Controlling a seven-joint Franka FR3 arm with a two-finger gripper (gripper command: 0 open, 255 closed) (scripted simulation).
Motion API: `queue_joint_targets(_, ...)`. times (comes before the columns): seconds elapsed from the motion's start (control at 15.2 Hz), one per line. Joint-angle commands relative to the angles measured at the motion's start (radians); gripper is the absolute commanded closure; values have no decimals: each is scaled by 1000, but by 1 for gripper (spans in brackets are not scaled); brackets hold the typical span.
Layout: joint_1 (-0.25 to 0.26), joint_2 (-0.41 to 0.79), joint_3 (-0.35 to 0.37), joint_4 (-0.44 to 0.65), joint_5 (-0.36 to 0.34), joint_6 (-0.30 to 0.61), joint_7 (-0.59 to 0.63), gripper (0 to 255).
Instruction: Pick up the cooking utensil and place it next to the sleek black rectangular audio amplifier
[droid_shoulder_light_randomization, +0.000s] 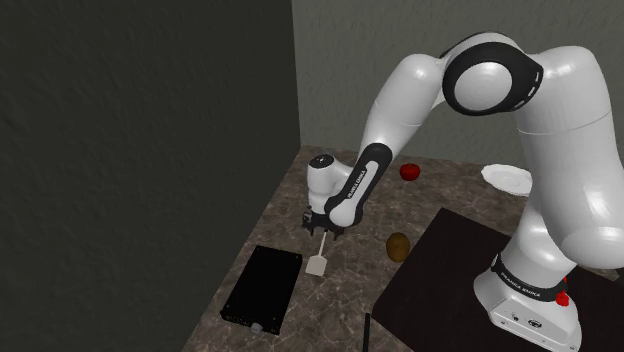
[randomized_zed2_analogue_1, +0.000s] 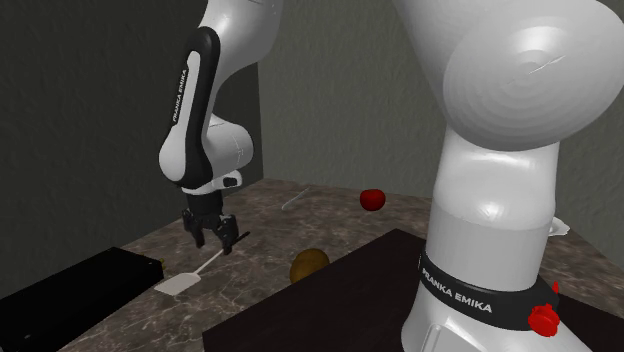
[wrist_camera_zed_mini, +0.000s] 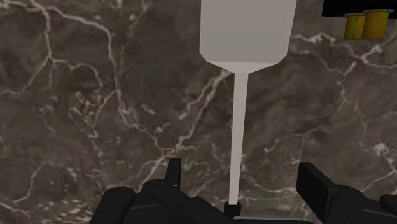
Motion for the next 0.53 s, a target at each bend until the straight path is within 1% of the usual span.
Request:
queue_joint_targets(0.0, 0, 0, 0, 0, 0, 0, 0, 0)
queue_joint_targets(0.07, 0, 0, 0, 0, 0, 0, 0, 0)
queue_joint_targets(0.33, -1, -129, 10, -34, 9, -95, -8, 0)
queue_joint_targets(0.46, -1, -129, 10, -34, 9, -95, -8, 0)
